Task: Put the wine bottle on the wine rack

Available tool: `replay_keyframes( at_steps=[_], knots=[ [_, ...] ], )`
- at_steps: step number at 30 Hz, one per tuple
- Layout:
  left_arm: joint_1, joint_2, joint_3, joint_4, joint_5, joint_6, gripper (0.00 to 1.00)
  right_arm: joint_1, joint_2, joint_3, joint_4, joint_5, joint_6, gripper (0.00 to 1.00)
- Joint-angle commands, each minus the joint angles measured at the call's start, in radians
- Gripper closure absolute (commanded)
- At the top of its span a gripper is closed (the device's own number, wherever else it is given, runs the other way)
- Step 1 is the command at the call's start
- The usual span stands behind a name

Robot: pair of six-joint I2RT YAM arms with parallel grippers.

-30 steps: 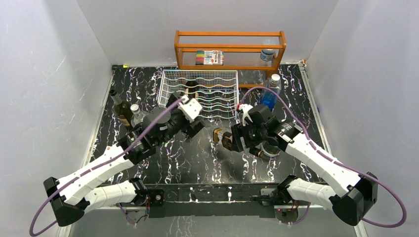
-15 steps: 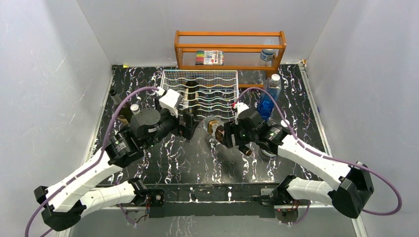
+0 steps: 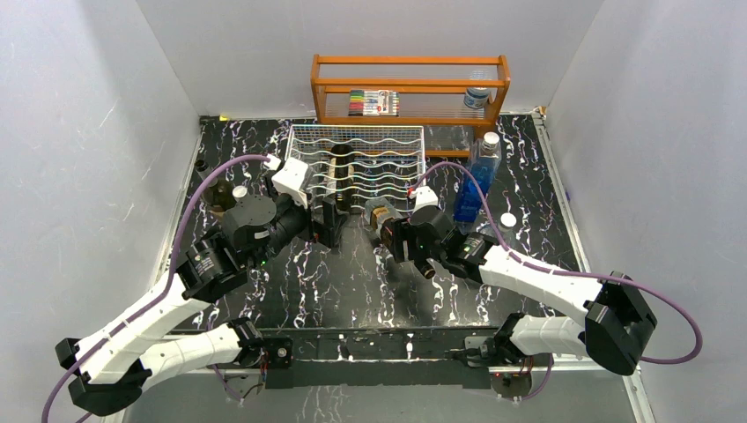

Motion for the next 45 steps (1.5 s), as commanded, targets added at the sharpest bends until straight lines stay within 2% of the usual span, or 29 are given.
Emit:
replay_keyframes(
  at_steps=[1,17,23,27,36,45],
  knots=[
    [0.001,-0.004,0.026,0.006,0.006,-0.006,0.02,0.008,-0.021,0.032,0.271,0.074,0.013,1.00],
    [0.001,0.024,0.039,0.031,0.013,0.021,0.02,0.008,0.081,0.040,0.391,0.140,0.030,1.00],
    [0.001,0.024,0.092,0.019,0.011,0.040,0.02,0.008,0.101,0.000,0.560,0.206,-0.015,1.00],
    [0.001,-0.008,0.121,0.034,0.006,0.052,0.02,0.009,0.159,0.038,0.563,0.269,-0.035,1.00],
    [0.001,0.000,0.153,0.036,0.034,0.069,0.02,0.008,0.304,0.028,0.814,0.357,-0.060,1.00],
    [0.000,-0.020,0.153,0.038,0.026,0.111,0.02,0.006,0.495,0.182,0.868,0.493,-0.109,1.00]
  ],
)
